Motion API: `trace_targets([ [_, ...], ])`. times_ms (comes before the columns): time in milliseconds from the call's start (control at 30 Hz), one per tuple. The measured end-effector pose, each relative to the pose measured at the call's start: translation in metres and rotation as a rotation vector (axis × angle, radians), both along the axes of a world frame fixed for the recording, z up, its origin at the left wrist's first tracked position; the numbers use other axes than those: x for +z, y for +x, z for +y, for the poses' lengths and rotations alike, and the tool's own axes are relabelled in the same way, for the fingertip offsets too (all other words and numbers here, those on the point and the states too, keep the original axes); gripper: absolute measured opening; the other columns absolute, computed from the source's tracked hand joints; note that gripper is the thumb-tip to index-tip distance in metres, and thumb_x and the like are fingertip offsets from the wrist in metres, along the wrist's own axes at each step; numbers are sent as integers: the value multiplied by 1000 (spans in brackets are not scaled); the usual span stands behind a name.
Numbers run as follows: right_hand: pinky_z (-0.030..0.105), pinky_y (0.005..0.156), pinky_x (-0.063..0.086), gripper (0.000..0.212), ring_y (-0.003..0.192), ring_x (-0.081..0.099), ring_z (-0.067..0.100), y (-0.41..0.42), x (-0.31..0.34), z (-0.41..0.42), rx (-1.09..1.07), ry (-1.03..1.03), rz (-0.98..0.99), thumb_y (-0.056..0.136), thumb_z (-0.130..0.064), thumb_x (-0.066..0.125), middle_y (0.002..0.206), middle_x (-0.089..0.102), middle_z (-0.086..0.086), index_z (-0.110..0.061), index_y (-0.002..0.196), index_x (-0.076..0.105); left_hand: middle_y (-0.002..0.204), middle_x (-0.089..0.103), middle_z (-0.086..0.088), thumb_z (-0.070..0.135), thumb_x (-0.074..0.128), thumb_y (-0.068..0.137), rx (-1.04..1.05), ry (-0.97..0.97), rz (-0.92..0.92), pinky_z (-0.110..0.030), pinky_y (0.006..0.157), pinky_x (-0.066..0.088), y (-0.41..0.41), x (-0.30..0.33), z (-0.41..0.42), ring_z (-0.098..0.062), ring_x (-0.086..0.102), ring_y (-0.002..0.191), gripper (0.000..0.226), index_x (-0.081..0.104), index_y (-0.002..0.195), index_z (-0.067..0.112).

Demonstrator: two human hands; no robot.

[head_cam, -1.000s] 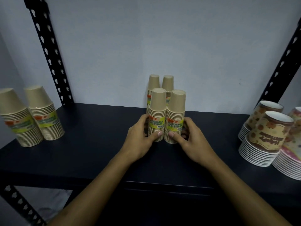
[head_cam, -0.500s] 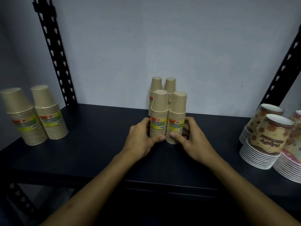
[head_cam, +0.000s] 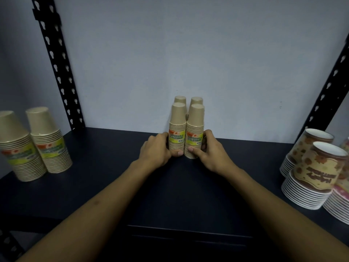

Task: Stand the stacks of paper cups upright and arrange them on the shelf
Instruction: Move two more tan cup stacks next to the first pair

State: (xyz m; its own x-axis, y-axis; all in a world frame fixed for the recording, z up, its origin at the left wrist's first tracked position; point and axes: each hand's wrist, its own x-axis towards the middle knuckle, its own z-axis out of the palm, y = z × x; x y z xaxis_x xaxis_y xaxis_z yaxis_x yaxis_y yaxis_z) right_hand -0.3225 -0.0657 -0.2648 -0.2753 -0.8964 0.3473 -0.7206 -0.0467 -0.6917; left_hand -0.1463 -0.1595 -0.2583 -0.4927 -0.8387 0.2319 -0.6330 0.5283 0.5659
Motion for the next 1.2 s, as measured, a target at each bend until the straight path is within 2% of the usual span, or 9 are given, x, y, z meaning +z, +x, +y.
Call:
trace_targets([
  [133,10,67,47,40,84,59,-4,-10,-1,-9,21,16,-12,91,-32,73,102,59,-16,-19,119,47,119,72,6,61,84,67,-17,40,22,-42,94,56,-3,-2,-16,-16,67,110,74,63,129,28],
  [267,14,69,51,39,84,61,8,-15,-10,-13,9,-26,-65,87,-36,76,100,63,-10,-19,114,53,116,73,8,63,82,66,-24,77,74,-41,96,55,-4,-13,-26,-11,67,107,74,65,129,28],
  [467,15,68,51,37,79,62,5,-20,-16,-20,-15,-60,-126,84,-37,78,98,66,-9,-22,111,57,116,73,10,70,76,67,-44,36,99,-45,100,52,-10,-23,-35,-10,66,107,76,64,130,31],
  [633,12,67,45,43,91,59,3,-21,-17,-23,-58,-59,-86,86,-40,76,116,58,-9,-24,119,55,123,64,2,76,64,75,-31,-48,-19,-49,101,48,-12,-26,-36,-19,57,115,71,63,130,31],
  [800,12,71,43,48,97,60,7,-23,-20,-23,-69,-71,-66,86,-44,75,123,55,-5,-27,128,56,126,55,-2,74,55,84,-4,-75,-118,-41,101,39,-15,-26,-33,-22,46,122,70,57,136,27],
  [1033,18,77,49,51,99,64,11,-23,-21,-24,-63,-78,-72,85,-46,76,121,61,-5,-29,130,59,124,51,-2,74,51,86,-6,-62,-144,-40,102,36,-14,-26,-29,-21,44,122,70,55,136,25],
  [1200,11,74,45,48,95,63,5,-20,-18,-20,-51,-71,-92,86,-41,76,108,65,-12,-26,129,60,125,51,-1,74,50,87,-23,-68,-143,-39,101,35,-12,-27,-28,-21,43,122,68,56,135,26],
])
